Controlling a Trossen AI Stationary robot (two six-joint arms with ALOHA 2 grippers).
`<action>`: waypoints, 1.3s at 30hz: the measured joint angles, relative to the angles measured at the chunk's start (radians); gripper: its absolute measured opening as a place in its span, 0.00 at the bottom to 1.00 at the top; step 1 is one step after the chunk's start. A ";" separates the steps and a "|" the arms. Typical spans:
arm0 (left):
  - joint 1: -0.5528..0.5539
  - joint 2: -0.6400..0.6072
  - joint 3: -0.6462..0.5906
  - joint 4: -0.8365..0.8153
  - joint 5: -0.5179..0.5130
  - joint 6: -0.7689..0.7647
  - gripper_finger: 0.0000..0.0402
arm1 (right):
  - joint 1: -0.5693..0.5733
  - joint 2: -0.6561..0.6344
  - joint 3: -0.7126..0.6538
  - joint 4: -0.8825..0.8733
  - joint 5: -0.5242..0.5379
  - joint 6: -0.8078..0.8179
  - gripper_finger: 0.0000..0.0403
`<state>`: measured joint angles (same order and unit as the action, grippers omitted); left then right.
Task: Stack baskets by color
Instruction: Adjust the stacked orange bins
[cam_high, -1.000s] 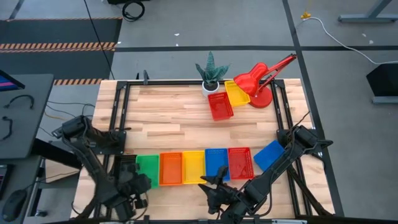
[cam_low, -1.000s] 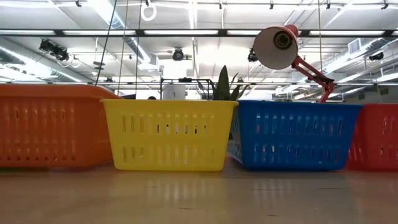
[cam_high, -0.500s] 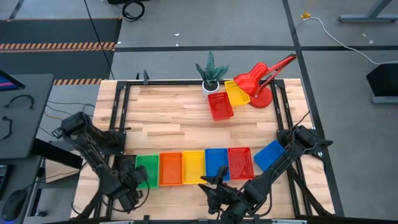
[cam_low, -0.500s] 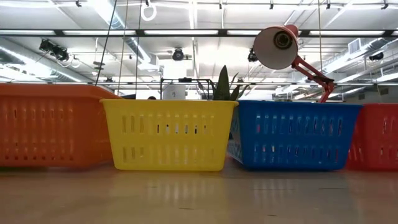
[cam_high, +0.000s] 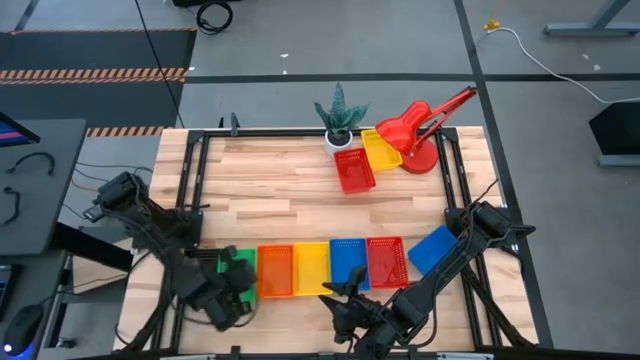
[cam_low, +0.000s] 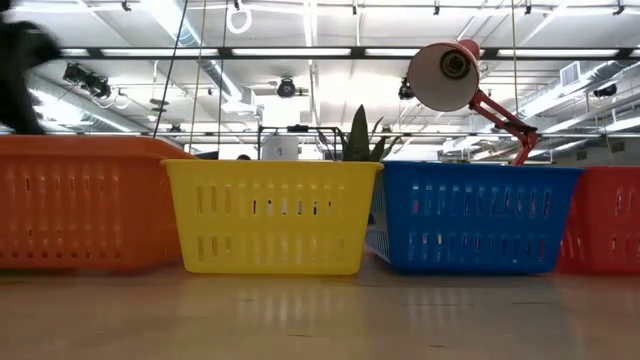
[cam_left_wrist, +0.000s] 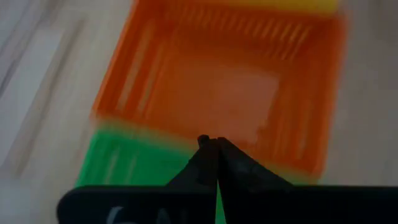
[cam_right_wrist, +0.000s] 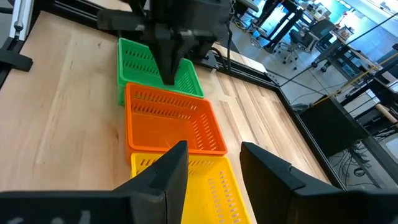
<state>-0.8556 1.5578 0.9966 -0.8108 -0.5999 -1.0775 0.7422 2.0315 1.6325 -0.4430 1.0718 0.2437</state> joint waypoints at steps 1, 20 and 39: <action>0.031 0.000 0.000 0.063 -0.001 0.071 0.01 | 0.000 0.000 0.000 0.000 0.000 0.000 0.38; 0.348 0.144 -0.007 0.505 0.283 0.641 0.01 | 0.008 0.000 0.000 -0.007 -0.003 0.018 0.38; 0.249 0.120 -0.005 0.129 0.269 0.403 0.02 | -0.002 -0.062 -0.001 -0.720 -0.263 0.584 0.25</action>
<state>-0.6064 1.6779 0.9913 -0.6815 -0.3306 -0.6743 0.7402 1.9691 1.6314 -1.1630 0.8091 0.8278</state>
